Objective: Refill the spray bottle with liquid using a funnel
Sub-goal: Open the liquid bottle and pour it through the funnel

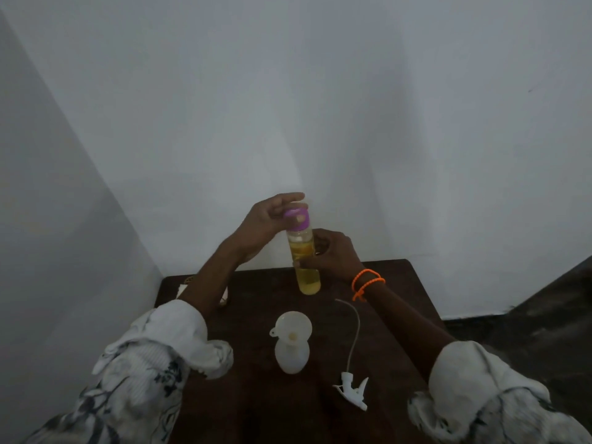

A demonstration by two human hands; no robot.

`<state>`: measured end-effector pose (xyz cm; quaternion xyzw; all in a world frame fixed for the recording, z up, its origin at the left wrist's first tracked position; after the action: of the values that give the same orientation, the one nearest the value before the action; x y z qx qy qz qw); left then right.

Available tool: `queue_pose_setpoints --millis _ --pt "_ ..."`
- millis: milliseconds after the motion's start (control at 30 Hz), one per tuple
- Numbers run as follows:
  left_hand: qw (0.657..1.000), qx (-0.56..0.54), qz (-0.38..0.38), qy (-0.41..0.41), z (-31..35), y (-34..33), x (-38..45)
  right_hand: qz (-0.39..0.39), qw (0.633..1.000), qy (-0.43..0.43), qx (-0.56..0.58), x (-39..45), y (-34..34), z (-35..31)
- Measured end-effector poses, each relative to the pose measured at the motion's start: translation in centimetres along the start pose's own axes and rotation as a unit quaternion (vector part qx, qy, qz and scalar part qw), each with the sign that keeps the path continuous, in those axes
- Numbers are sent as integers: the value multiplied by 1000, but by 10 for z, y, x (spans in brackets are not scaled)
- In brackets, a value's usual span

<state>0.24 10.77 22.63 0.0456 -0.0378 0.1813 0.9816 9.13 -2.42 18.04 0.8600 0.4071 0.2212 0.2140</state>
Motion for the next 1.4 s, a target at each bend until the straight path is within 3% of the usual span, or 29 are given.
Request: queue_pose_setpoints --millis 167,233,467,733,867,933,1033,1100,1233,1400 --pt "983 84 159 21 2 10 -4 -19 1000 9 -17 0 -9 -2" --pt "975 110 190 31 3 10 -4 -23 1000 9 -15 0 -12 -3" --pt "998 -41 -47 18 -3 -1 -5 -8 999 -10 34 0 -7 -2" --pt "991 47 126 7 0 19 -5 -5 1000 5 5 3 -9 -5" --pt "970 157 180 -33 9 14 -6 -2 1000 9 -13 7 -10 -4" --pt "970 186 151 -37 12 7 -2 -1 1000 8 -22 8 -10 -3" --pt "993 117 32 2 7 -2 2 0 1000 7 -20 5 -10 0" --pt "996 87 10 -13 7 0 0 -1 1000 2 -13 2 -10 3" --pt "987 132 89 -29 8 11 -2 -6 1000 -7 -9 -1 -13 6" --pt "952 251 175 -11 3 15 5 -14 1000 -3 -21 0 -19 4"
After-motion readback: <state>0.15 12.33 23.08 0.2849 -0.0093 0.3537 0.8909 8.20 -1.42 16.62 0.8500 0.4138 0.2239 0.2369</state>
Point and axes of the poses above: each hand's wrist, its own x-axis towards the middle knuckle, its own y-axis out of the back of the hand, z = x × y, the point moved 8 cm from there along x, towards the middle knuckle, and after that the axes turned 1 degree about z, right-handed, at the moved point
